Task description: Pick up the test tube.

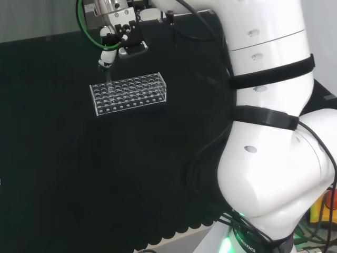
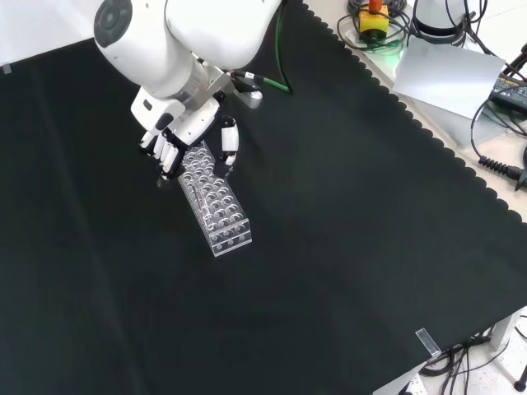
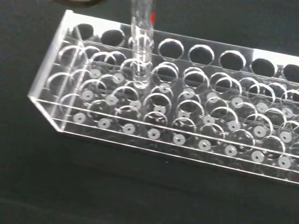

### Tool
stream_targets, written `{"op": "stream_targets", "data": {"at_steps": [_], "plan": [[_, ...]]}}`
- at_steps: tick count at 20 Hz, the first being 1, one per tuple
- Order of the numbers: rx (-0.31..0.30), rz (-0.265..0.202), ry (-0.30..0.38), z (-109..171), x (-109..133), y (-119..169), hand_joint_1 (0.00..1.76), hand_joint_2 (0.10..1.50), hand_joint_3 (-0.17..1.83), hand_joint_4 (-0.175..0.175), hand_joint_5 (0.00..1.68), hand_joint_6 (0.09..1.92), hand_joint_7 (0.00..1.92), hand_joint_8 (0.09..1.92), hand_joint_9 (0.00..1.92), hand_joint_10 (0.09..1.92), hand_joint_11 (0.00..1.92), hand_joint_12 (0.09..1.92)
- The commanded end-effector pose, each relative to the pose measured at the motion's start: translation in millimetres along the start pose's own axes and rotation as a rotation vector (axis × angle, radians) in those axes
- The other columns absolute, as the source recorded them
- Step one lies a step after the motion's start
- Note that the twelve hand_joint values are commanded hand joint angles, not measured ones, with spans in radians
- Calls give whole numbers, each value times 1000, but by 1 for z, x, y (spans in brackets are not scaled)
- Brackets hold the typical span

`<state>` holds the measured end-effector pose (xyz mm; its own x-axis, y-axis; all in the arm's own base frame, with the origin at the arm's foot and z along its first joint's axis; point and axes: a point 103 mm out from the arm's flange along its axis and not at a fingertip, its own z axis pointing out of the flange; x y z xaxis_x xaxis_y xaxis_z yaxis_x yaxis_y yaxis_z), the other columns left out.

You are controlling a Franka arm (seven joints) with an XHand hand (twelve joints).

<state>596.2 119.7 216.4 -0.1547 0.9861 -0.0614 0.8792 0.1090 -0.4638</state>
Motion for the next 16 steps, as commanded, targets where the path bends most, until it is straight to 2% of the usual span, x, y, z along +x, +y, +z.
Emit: {"op": "stream_targets", "data": {"at_steps": [1,9,16], "plan": [[42,42,2,7,-9,12,767,761,518,-146,481,193,683,916,534,839,119,1525],[60,58,23,15,-6,24,812,738,549,-130,460,549,882,866,699,754,186,1498],[75,61,16,16,3,28,845,723,571,-129,503,670,955,855,772,734,215,1488]]}}
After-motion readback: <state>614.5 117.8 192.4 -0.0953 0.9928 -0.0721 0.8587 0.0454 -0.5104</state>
